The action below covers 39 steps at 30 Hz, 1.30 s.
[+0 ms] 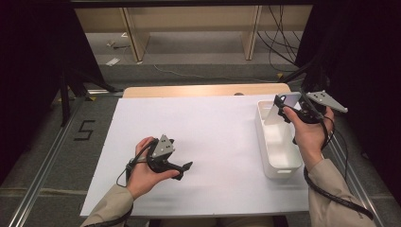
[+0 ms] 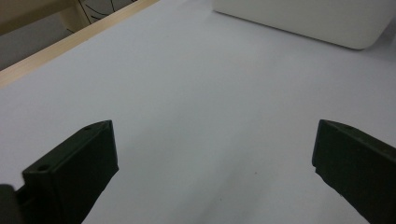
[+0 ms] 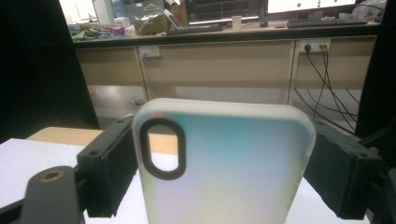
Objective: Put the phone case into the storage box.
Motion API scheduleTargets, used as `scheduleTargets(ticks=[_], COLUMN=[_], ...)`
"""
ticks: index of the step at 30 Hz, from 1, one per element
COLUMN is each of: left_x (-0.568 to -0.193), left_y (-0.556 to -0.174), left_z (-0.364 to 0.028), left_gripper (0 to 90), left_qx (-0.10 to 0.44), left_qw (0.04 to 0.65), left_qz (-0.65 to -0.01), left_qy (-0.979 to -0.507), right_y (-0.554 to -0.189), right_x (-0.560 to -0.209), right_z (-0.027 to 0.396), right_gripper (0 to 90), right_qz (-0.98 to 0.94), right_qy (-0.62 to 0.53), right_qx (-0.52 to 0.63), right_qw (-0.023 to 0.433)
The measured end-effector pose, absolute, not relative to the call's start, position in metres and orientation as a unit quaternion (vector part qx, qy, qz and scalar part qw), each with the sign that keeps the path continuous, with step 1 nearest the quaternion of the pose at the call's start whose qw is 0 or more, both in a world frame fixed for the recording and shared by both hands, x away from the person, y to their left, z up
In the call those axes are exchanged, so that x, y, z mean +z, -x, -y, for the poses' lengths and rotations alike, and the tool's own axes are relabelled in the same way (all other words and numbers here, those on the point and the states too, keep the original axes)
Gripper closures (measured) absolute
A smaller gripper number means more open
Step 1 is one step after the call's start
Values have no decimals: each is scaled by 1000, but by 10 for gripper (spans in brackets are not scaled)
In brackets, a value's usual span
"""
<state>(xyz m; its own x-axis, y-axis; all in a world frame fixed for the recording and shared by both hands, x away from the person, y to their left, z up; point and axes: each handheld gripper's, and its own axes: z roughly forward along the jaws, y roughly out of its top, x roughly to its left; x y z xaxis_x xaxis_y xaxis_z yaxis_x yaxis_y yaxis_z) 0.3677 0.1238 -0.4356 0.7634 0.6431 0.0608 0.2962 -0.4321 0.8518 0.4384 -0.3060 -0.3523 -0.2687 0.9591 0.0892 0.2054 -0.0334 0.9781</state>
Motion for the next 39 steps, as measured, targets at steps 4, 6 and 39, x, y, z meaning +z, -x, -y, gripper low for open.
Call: scheduleTargets(ticks=[4,6,39], left_x=[-436,-436,-435], left_y=[-368,-368,-368], left_z=[-124,-124,-124], left_gripper=[0,0,0], left_qx=[192,193,193], left_qw=[451,452,455], left_qz=[-286,-285,-285], left_qy=[-823,-823,-821], right_y=[-440,-441,-450], right_x=[-354,-354,-362], right_z=[307,307,310], right_gripper=[181,181,181], right_qz=[-596,-596,-599], right_qy=[-490,-491,-501], right_qx=[526,525,512], right_qw=[357,358,358])
